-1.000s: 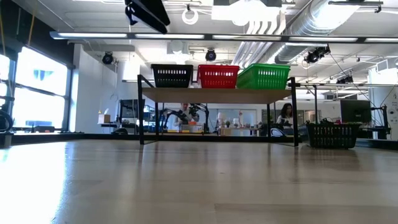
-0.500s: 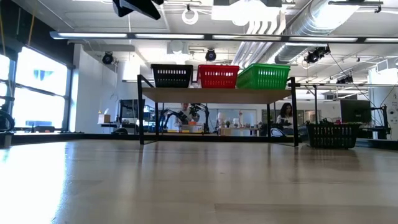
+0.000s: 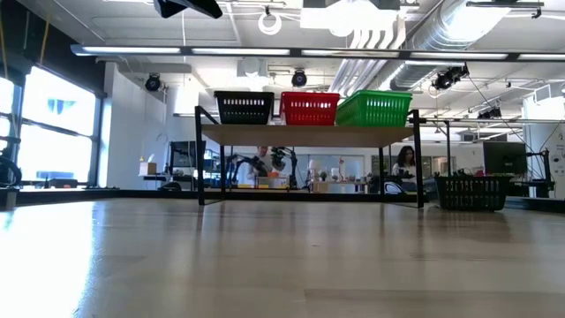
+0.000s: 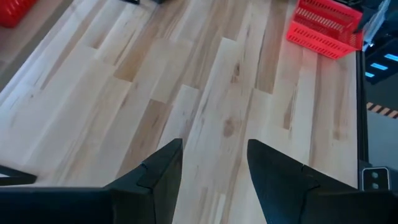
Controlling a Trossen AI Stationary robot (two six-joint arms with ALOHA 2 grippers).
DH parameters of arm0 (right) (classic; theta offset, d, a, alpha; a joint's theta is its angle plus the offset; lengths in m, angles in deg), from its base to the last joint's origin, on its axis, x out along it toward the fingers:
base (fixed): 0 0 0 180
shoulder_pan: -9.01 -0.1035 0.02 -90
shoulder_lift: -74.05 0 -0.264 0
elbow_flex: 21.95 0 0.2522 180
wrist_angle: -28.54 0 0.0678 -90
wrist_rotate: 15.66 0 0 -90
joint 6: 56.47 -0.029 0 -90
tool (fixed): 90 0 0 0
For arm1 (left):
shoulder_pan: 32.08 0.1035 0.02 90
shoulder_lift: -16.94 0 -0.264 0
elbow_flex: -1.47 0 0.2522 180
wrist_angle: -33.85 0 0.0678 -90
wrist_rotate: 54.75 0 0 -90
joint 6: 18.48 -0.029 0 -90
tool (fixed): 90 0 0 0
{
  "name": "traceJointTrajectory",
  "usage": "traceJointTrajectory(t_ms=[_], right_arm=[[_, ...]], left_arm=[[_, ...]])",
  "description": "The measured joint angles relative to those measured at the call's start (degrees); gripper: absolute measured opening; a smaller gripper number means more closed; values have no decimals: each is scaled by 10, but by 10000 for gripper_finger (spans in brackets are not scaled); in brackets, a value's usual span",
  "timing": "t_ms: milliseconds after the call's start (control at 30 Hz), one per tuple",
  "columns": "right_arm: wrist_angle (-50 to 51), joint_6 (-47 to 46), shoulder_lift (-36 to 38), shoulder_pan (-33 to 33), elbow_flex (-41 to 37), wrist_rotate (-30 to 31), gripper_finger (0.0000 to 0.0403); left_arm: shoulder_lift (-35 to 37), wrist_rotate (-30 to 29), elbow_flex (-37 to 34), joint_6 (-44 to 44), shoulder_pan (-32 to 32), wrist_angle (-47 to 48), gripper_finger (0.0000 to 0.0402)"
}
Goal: Stack baskets on shelf by color
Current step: Stack the red bin on the stacked red bins on the shelf
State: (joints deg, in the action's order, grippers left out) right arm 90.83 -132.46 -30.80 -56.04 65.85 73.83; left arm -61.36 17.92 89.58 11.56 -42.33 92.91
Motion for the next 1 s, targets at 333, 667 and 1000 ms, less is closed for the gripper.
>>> traceJointTrajectory(t_ms=[333, 667, 1000], right_arm=[[23, -14, -21, 4, 0, -10, 90], [50, 40, -14, 36, 27, -15, 6], [73, 136, 61, 112, 36, 53, 1]], left_arm=[[0, 1, 0, 0, 0, 0, 170], [0, 2, 0, -5, 2, 3, 170], [0, 0, 0, -65, 28, 3, 170]])
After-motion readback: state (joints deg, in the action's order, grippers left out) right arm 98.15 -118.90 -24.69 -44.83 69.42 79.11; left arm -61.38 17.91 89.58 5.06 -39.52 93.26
